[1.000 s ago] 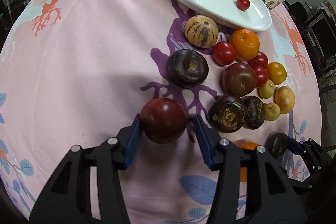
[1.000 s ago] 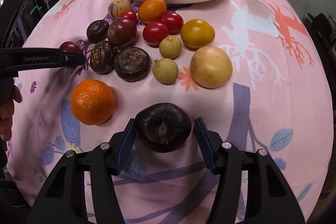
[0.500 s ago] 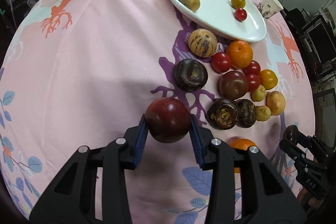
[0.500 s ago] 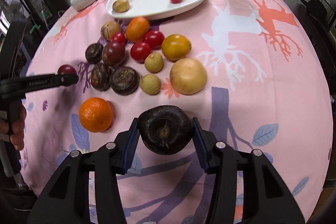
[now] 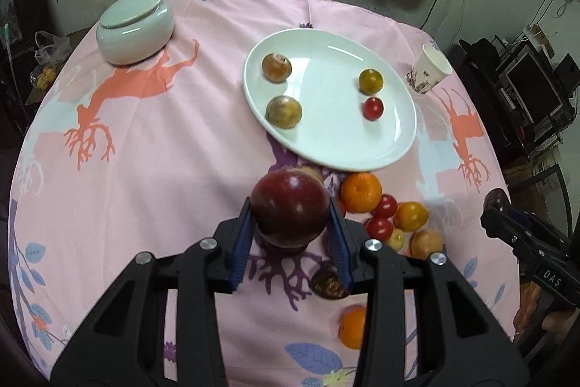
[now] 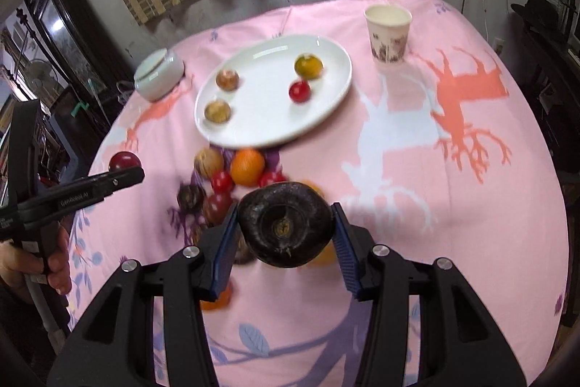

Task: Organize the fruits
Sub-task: 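Carry both fruits onto the white plate and open both grippers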

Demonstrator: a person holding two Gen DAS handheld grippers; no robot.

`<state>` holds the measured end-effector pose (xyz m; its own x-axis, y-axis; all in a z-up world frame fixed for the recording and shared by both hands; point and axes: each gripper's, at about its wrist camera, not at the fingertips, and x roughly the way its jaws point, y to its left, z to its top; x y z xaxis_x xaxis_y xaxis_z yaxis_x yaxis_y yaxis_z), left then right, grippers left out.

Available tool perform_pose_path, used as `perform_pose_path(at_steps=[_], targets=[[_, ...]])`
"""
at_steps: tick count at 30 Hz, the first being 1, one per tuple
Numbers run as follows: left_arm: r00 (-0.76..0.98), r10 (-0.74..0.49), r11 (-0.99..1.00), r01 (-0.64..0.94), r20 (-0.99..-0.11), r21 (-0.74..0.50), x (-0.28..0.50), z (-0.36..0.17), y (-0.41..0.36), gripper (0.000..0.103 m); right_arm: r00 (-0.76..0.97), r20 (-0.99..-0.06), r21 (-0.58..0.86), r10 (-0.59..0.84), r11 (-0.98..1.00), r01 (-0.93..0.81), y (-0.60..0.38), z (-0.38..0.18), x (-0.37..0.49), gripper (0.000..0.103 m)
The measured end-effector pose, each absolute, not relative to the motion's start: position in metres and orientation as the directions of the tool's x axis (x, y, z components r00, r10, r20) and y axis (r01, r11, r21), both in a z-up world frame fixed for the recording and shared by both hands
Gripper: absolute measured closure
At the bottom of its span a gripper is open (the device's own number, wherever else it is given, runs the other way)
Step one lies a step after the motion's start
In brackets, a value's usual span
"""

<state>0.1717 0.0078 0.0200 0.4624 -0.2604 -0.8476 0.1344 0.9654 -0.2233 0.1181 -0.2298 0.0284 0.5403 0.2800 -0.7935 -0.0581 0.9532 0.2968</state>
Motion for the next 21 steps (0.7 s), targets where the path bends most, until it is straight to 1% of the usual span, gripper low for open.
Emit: perform_pose_path(at_steps=[6,10,13,21], targets=[[0.473,-0.254,0.966,0.166,-0.844,-0.198,0.226,0.017,-0.013,0.064,0.568,-0.774,0.285,0.279,0.955,-0.081,-0.227,0.032,0.177,0.053],[0.463,-0.241,0.968,0.178,-0.853,-0.177,0.265,0.006,-0.027,0.064,0.552,-0.794,0.232,0.255,0.966,-0.113,-0.216,0.016,0.212,0.053],[0.457,-0.237,0.969,0.177,-0.858,-0.174,0.286,-0.004,-0.033,0.064,0.534,-0.805,0.231,0.258,0.966,-0.117,-0.214,0.001,0.229,0.053],[0.419,-0.200,0.977,0.153,-0.886,-0.148,0.326,-0.034,-0.040,0.063,0.522,-0.827,0.173,0.208,0.978,-0.115,-0.211,-0.030,0.266,0.053]])
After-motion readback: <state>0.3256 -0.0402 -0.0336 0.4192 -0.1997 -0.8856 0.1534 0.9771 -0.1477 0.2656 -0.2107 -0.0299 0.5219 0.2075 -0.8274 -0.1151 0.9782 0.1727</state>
